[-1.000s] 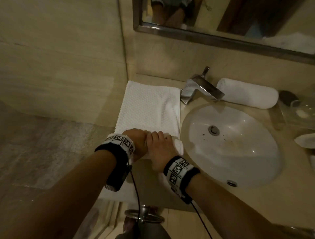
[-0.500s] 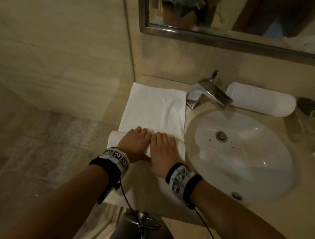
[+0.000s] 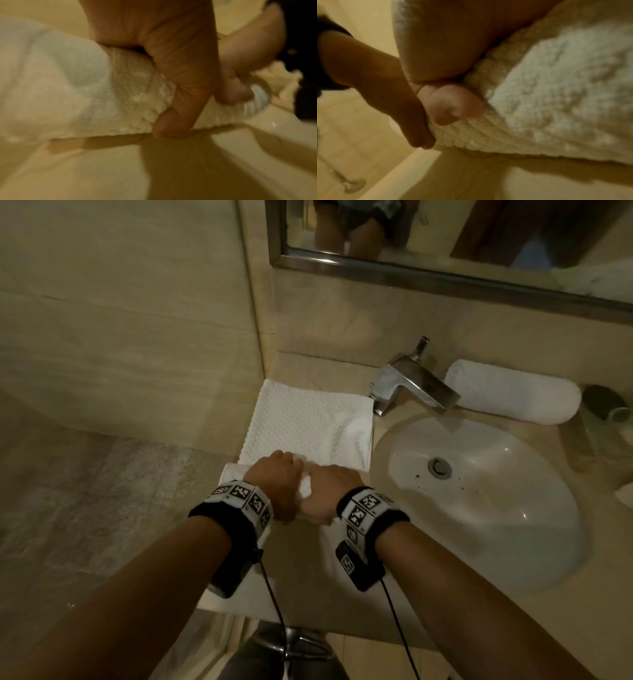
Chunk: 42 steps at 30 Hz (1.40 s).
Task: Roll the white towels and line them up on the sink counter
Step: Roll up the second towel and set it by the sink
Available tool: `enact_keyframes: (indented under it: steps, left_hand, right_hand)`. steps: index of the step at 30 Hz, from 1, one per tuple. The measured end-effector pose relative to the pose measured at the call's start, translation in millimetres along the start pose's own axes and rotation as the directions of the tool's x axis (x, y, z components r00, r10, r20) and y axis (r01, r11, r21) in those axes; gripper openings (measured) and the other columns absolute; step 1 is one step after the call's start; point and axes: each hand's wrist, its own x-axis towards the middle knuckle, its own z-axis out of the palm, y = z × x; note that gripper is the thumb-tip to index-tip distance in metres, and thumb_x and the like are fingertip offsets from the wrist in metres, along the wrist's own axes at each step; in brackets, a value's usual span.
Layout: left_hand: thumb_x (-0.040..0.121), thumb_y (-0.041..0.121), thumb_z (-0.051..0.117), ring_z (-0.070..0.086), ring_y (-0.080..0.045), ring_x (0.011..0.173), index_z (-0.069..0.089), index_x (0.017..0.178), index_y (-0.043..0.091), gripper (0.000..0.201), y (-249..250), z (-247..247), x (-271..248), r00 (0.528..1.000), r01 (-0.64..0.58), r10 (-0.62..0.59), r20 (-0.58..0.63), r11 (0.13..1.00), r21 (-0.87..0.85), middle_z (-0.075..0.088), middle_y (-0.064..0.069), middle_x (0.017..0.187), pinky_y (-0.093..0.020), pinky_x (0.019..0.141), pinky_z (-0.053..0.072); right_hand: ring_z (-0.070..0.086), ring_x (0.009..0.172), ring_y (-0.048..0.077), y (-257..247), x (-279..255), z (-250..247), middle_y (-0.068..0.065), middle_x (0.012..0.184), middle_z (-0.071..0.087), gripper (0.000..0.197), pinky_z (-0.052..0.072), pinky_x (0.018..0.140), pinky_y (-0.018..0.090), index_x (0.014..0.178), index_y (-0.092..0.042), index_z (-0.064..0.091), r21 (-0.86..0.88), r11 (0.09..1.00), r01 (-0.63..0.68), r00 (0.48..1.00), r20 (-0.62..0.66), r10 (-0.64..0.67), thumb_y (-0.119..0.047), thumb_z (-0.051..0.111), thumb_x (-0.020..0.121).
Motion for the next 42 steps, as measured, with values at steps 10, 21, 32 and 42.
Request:
enact_keyframes:
  steps: [10,21,32,42]
  left_hand:
    - [0.051,0.027,0.078,0.058,-0.021,0.101,0.055,0.116,0.025,0.069,-5,-16,20,0.974,0.039,-0.001,0.226,0.986,-0.164,0.061,0.000,0.115,-0.034,0.086,0.052]
    - [0.068,0.042,0.072,0.051,-0.023,0.111,0.040,0.128,0.016,0.073,-1,-10,23,0.991,0.004,0.006,-0.130,0.997,0.073,0.052,-0.003,0.123,-0.036,0.095,0.039]
    - [0.059,0.046,0.070,0.047,-0.026,0.089,0.052,0.108,0.014,0.061,-3,10,3,0.938,-0.018,0.032,-0.346,0.999,0.043,0.052,-0.006,0.099,-0.037,0.072,0.043]
    - [0.056,0.040,0.082,0.049,-0.022,0.110,0.044,0.128,0.018,0.085,-20,-23,37,0.994,0.089,-0.075,0.080,0.980,-0.180,0.052,-0.004,0.122,-0.031,0.090,0.045]
  right_hand:
    - [0.044,0.117,0.027,-3,3,20,0.006,0.126,0.046,0.077,0.030,0.105,0.048,0.132,-0.016,0.036,-0.222,0.975,0.014,0.987,-0.151,-0.049,-0.036,0.070,0.067]
    - [0.043,0.120,0.027,2,-2,26,0.007,0.131,0.043,0.083,0.030,0.106,0.049,0.137,-0.011,0.034,-0.227,0.974,0.018,0.965,-0.250,-0.076,-0.035,0.064,0.064]
    - [0.058,0.105,0.024,13,30,-12,0.001,0.112,0.059,0.066,0.039,0.092,0.043,0.123,-0.019,0.044,-0.162,0.985,0.060,0.996,-0.057,-0.070,-0.045,0.067,0.067]
    - [0.041,0.123,0.029,14,2,11,0.008,0.134,0.039,0.103,0.021,0.109,0.056,0.144,-0.013,0.027,-0.369,0.926,0.076,0.957,-0.233,-0.171,-0.034,0.076,0.055]
